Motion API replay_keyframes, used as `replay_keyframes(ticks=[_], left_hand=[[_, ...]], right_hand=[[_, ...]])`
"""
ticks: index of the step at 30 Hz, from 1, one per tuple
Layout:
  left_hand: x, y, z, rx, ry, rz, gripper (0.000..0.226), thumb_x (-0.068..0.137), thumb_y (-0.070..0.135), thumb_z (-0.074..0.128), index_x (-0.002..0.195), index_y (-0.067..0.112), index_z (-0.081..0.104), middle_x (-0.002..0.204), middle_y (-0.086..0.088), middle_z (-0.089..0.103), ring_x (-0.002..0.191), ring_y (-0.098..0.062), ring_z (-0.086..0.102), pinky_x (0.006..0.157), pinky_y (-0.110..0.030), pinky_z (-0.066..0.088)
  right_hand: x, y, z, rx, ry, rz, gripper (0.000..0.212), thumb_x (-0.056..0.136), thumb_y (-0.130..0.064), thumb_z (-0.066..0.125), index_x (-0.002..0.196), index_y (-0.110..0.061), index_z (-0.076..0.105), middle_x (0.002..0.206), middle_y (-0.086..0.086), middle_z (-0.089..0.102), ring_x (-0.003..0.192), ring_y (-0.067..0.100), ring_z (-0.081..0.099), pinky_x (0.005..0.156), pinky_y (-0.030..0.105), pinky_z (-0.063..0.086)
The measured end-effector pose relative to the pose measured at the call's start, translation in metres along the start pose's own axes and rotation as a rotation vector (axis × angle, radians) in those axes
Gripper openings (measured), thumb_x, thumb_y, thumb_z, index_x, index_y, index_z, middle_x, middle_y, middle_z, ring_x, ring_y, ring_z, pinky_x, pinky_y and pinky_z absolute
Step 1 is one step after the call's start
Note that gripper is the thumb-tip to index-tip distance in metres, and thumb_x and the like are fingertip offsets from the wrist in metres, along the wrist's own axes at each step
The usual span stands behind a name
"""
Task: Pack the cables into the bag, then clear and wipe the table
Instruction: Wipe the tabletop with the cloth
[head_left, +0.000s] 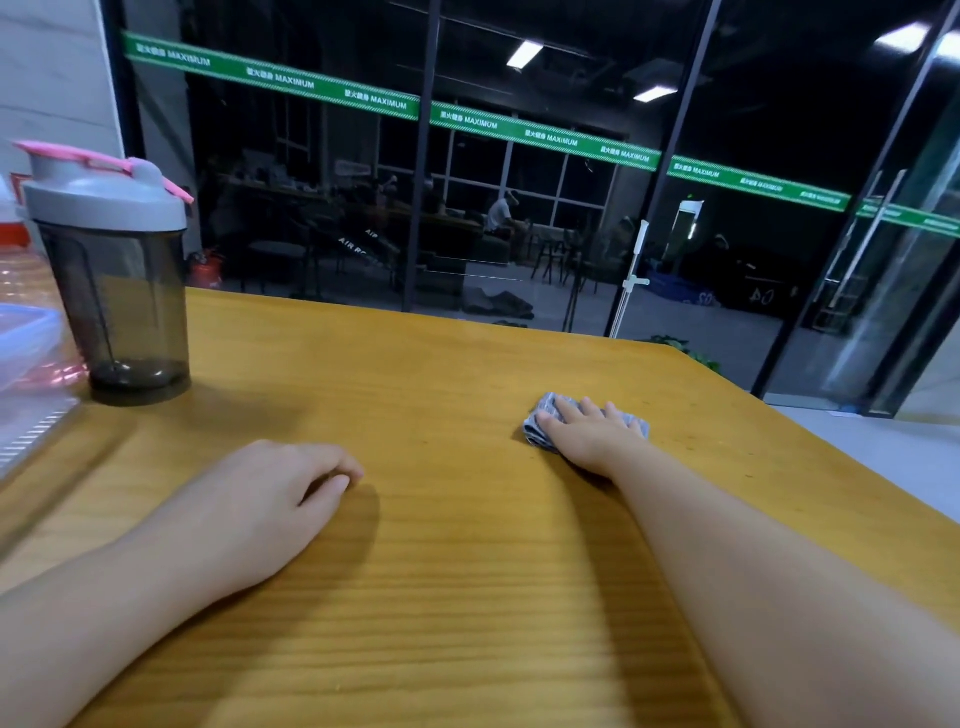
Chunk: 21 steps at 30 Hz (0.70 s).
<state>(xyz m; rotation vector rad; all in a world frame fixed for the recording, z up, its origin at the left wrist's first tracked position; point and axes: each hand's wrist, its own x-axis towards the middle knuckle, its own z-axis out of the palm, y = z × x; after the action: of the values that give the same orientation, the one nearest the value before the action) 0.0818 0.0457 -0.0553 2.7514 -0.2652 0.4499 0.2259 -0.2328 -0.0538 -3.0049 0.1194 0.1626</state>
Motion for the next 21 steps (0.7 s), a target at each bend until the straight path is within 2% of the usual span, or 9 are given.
replay_keyframes(ticks=[6,11,17,21], left_hand=[[0.002,0.001,0.002,-0.023,0.044,-0.009,0.025,0.096,0.035,0.04,0.111,0.044,0.058,0.101,0.028,0.058,0.091,0.004,0.05,0.078,-0.015,0.043],[0.001,0.001,0.002,-0.012,0.042,-0.011,0.025,0.096,0.035,0.039,0.11,0.044,0.058,0.094,0.031,0.051,0.087,0.005,0.046,0.067,-0.008,0.035],[-0.002,0.004,-0.001,0.004,0.037,0.01,0.026,0.097,0.035,0.039,0.113,0.044,0.056,0.097,0.031,0.05,0.087,0.006,0.044,0.065,-0.002,0.032],[-0.006,0.003,-0.002,0.0,0.002,0.02,0.026,0.097,0.035,0.04,0.116,0.044,0.055,0.109,0.029,0.055,0.104,0.003,0.051,0.07,-0.007,0.034]], right_hand=[[0.001,-0.037,0.005,-0.022,-0.007,-0.146,0.062,0.095,-0.063,0.013,0.151,-0.037,0.004,0.161,-0.004,-0.001,0.148,0.023,-0.006,0.117,0.049,-0.003],[-0.012,-0.057,0.01,-0.024,-0.012,-0.253,0.062,0.095,-0.062,0.014,0.152,-0.036,0.005,0.161,-0.004,-0.002,0.148,0.022,-0.006,0.118,0.049,-0.002],[-0.029,-0.072,0.014,-0.036,-0.022,-0.353,0.063,0.095,-0.062,0.013,0.152,-0.035,0.006,0.161,-0.004,-0.002,0.148,0.021,-0.006,0.118,0.048,-0.002],[-0.042,-0.065,0.016,-0.043,-0.039,-0.435,0.062,0.094,-0.064,0.014,0.151,-0.039,0.006,0.161,-0.007,-0.002,0.148,0.018,-0.006,0.119,0.046,-0.002]])
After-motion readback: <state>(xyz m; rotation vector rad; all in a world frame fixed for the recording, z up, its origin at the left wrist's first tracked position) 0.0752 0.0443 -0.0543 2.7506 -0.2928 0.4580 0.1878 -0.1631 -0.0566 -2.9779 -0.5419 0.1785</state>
